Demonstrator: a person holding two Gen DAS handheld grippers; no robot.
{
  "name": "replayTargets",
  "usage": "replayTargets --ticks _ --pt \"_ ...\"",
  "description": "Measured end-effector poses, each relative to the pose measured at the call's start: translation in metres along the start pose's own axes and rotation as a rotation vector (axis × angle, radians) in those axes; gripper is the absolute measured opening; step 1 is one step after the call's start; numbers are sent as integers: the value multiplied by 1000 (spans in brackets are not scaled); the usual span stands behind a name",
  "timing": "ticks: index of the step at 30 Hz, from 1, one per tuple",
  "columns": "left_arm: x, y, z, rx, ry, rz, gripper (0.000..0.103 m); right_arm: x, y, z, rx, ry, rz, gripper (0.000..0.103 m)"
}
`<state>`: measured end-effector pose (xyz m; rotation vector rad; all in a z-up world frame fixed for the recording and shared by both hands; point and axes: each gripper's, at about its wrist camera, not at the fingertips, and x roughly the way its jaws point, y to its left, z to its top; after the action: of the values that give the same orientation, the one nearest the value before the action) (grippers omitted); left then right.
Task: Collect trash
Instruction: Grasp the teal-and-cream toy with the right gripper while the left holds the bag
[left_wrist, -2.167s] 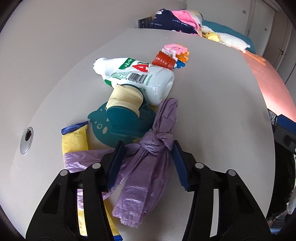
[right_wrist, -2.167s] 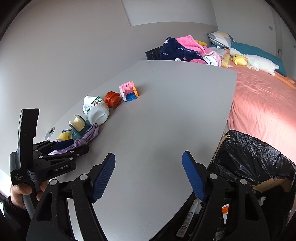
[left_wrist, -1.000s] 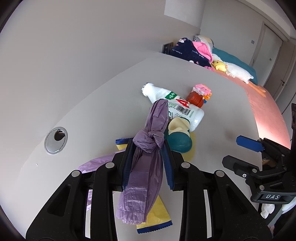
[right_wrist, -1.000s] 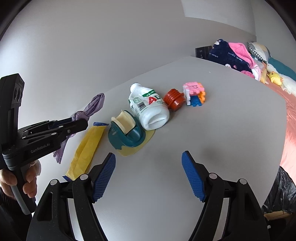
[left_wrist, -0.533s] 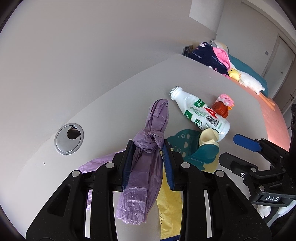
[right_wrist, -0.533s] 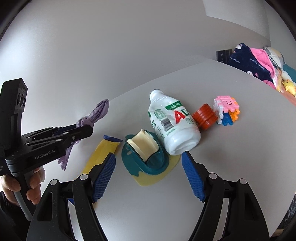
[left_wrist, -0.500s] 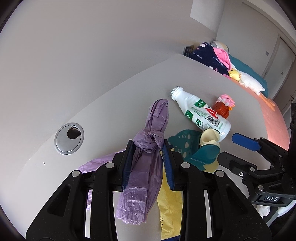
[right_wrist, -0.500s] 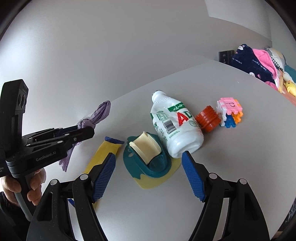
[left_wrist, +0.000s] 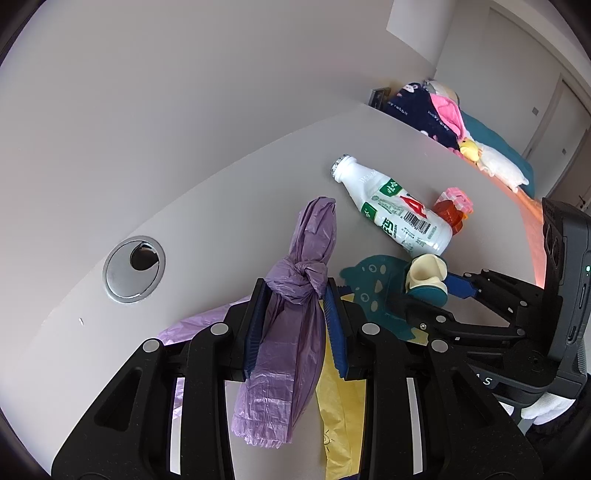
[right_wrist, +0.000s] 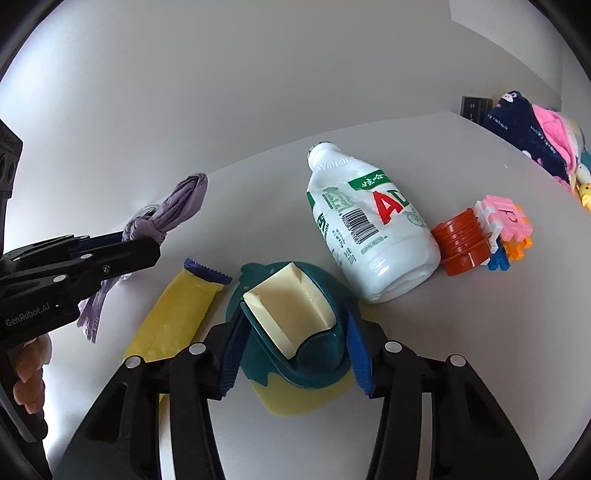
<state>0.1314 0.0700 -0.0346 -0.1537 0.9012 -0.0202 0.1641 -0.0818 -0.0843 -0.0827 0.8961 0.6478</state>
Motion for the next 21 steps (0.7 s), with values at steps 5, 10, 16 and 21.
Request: replayTargets --ticks 5,10,16,21 --pt "1 -4 -1 3 -2 -7 31 -8 3 -8 -7 -7 -11 50" --pt "-4 -7 -4 -3 -8 -16 31 -21 2 -14 -6 -19 -5 50" --pt "-16 -22 -11 12 -21 -34 31 -40 -5 -20 14 -42 -9 50" --pt "-28 -39 -17 34 -30 -51 31 -62 -10 -30 34 -66 -11 50"
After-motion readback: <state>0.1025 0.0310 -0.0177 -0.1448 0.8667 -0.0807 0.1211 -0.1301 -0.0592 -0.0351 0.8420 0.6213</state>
